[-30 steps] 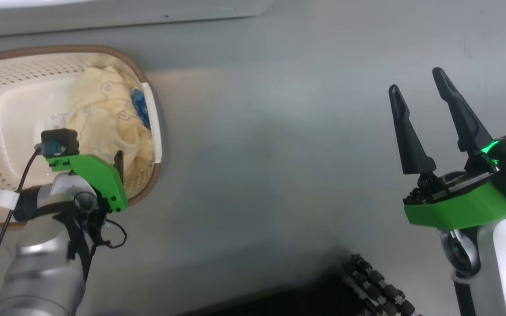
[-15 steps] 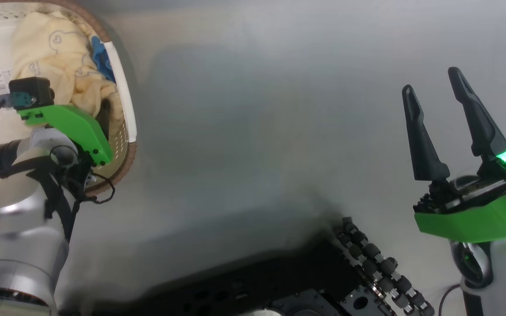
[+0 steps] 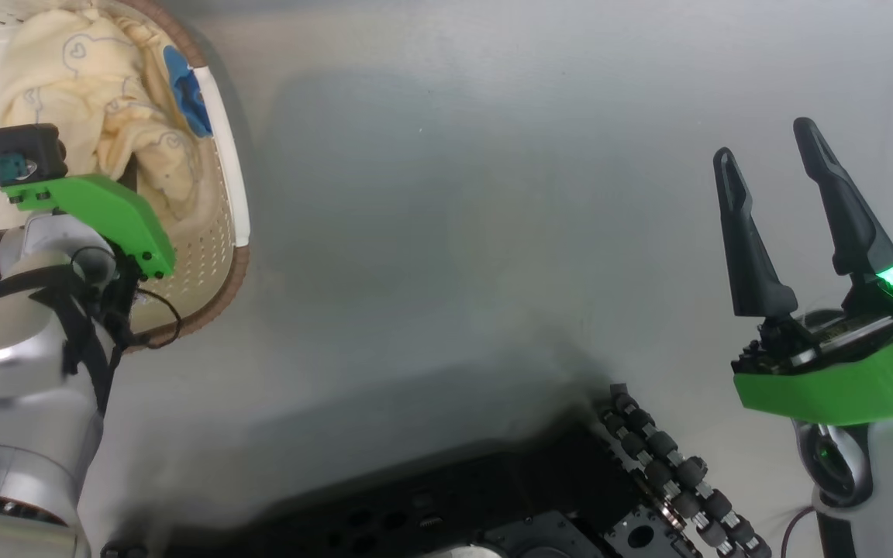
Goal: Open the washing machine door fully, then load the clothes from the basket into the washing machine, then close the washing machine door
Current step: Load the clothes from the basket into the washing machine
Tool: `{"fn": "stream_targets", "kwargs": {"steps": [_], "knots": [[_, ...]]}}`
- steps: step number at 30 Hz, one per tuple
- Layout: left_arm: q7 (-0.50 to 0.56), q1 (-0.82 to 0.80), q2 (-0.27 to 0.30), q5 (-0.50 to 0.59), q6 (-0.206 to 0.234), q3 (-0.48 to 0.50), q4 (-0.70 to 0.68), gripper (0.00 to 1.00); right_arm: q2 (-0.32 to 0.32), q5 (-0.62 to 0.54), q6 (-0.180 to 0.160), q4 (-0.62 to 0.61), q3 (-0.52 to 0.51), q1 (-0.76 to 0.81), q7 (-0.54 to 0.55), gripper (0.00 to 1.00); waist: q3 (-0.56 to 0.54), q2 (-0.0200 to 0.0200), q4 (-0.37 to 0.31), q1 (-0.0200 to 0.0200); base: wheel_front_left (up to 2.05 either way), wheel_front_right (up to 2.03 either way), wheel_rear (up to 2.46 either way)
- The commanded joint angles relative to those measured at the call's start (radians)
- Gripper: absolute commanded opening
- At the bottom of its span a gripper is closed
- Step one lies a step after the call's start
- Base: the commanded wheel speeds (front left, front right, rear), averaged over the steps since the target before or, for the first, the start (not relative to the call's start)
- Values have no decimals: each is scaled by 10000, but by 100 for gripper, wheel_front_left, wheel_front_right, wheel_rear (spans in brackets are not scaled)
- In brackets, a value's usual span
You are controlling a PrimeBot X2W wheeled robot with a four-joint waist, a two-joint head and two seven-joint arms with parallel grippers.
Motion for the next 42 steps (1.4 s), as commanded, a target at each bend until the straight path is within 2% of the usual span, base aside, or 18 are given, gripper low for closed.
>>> {"fn": "stream_targets", "kwargs": {"steps": [1,5,10,15,22,29,36,42], "knots": [[-219,178,453,101,108,101,-2,0,-119,72,102,-181,126,187,-95,100,-42,0,5,-1,0,0,0],[-882,342,603,312,145,-105,39,0,-119,79,102,158,171,-129,-261,100,-420,0,80,-1,0,0,0],[-1526,805,527,483,229,-291,26,0,-119,-29,102,517,5,-212,-299,100,-1248,0,365,-1,0,0,0],[-1755,1368,460,608,533,-282,-414,0,-119,-187,102,771,-241,-122,-206,100,-2106,0,670,-1,0,0,0],[-1768,2929,560,1039,1317,365,-2874,0,-119,-406,102,1058,-460,138,-61,100,-3398,0,1029,-1,0,0,0],[-1769,4775,535,1732,1719,1372,-5538,0,-119,-622,102,1153,-552,444,126,100,-4719,0,1324,-1,0,0,0],[-1770,6287,288,2449,1526,1996,-7614,0,-119,-835,102,1218,-542,752,374,100,-6034,0,1638,-1,0,0,0],[-1770,7216,49,2843,1347,2109,-8559,0,-119,-921,102,1305,-561,1065,556,100,-6931,0,1805,-1,0,0,0]]}}
